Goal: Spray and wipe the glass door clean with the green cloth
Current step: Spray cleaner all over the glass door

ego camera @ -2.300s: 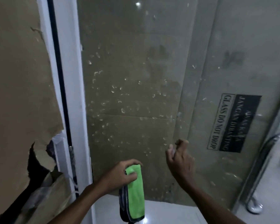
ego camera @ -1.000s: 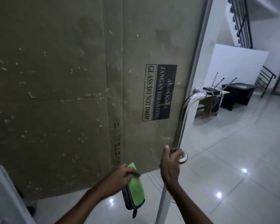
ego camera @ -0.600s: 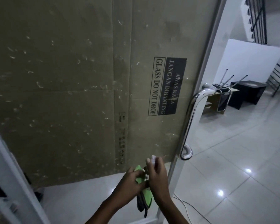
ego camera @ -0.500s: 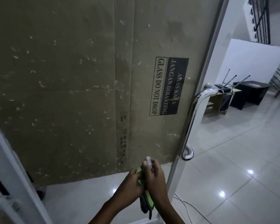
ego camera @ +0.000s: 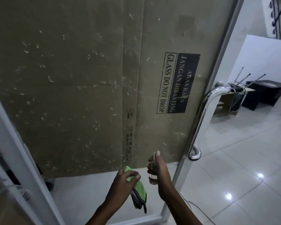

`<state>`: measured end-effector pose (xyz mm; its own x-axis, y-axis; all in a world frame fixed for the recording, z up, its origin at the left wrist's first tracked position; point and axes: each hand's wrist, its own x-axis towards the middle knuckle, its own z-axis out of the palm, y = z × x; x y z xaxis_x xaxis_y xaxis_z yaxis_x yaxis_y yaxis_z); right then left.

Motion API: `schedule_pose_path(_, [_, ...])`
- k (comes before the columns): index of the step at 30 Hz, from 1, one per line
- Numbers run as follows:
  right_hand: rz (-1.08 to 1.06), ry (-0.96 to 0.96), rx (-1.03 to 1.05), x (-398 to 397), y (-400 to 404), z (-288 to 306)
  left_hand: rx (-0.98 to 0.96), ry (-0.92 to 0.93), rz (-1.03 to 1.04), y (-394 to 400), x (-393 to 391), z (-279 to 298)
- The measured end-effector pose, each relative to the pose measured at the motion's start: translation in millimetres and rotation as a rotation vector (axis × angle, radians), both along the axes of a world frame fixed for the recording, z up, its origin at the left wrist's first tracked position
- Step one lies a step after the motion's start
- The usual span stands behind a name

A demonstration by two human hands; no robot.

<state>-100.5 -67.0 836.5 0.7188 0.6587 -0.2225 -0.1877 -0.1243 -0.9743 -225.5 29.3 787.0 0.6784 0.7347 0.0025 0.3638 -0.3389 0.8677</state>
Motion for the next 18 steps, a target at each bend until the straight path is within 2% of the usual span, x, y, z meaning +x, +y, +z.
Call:
schedule_pose_path(3, [-0.031, 0.13, -0.053, 7, 5, 3, -0.008, -0.012, 0.023, 3, -1, 0])
schedule_pose_path(10, [0.001, 0.257, -0.114, 7, 16, 0, 0.01, -0.038, 0.04, 3, -1, 3])
schedule_pose_path(18, [0.027, 0.007, -0.085, 0, 32, 1, 0.017, -0.021, 0.076, 10, -8, 2])
